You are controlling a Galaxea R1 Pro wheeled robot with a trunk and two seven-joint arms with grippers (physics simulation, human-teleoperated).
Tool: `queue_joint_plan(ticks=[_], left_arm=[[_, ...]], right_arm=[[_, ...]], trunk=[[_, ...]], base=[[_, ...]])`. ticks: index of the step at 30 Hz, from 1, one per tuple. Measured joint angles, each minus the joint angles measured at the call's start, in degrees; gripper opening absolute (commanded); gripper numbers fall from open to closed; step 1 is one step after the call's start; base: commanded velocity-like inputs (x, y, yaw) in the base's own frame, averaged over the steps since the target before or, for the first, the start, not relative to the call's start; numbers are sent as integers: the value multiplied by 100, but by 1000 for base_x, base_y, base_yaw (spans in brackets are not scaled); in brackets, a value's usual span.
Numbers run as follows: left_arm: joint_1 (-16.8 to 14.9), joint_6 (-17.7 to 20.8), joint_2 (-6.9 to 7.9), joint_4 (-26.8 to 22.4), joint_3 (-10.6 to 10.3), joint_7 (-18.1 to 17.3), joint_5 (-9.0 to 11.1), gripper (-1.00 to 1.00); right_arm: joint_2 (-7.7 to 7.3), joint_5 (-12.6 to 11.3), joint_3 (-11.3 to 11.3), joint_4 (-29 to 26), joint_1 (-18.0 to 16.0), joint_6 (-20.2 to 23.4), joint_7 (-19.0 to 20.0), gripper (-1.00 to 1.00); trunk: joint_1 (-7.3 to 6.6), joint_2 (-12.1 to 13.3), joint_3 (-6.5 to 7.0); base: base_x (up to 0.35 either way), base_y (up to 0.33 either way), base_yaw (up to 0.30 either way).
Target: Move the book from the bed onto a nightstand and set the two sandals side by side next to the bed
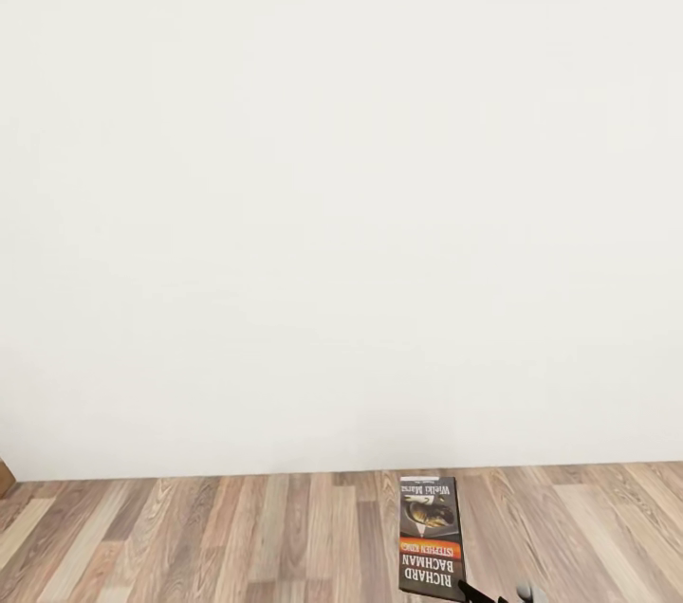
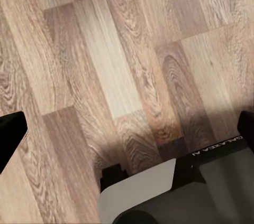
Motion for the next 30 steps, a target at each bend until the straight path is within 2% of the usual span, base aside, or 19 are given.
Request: queue_joint_plan(ticks=[30], left_arm=[[0, 0, 0, 8, -3, 0, -8, 100]], right_arm=[[-9, 0, -1, -1, -1, 0, 0, -100]], trunk=[[0, 0, 0]], base=[[326, 0, 0]])
